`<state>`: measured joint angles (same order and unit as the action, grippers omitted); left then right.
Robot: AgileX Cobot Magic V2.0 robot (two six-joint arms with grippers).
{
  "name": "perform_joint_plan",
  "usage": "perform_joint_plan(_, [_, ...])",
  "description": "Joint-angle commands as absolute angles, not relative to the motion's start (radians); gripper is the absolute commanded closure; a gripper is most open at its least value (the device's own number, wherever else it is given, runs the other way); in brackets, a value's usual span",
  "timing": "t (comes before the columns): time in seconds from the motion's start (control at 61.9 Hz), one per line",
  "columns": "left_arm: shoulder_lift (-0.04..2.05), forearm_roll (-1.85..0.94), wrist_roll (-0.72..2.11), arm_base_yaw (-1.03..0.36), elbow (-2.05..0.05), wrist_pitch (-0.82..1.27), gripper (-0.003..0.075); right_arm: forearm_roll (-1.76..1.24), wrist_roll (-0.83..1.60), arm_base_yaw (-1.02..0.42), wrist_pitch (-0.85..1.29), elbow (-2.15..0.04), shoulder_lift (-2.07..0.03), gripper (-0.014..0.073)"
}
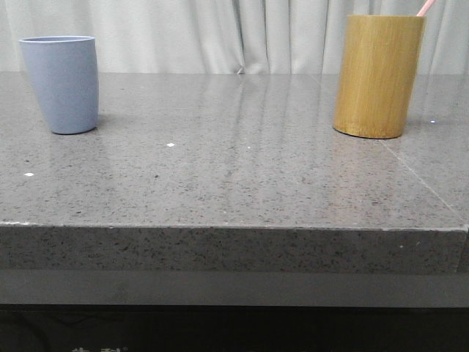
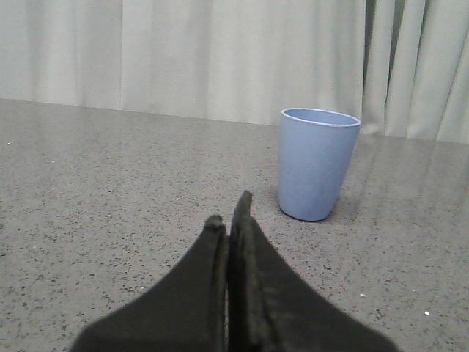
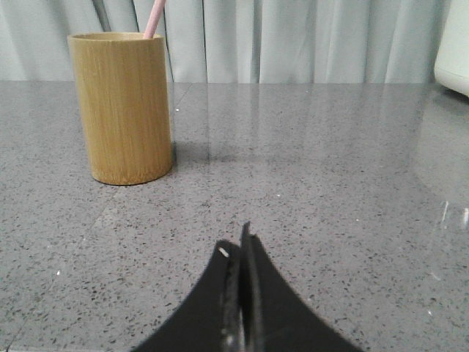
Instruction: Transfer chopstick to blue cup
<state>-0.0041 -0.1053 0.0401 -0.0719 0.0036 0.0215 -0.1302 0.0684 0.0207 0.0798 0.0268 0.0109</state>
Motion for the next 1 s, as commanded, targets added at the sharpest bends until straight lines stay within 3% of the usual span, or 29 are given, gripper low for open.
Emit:
perform_joint_plan(0.0, [-0.026, -0.104, 0.034, -0.070, 0.017, -0.054, 0.0739, -0.130, 0.075, 0.027, -0.011, 0.023, 0.032, 0.0661])
perform_joint_plan(0.678, [-0.026, -0.104, 0.034, -0.070, 0.012, -0.150, 0.0739, -0.130, 0.075, 0.027, -0.026, 0.018, 0.032, 0.0661])
perform_joint_plan(0.985, [-0.023, -0.104, 0.036, -0.070, -0.208, 0.000, 0.0739, -0.130, 0.075, 0.027, 0.051, -0.165, 0.023, 0.0661])
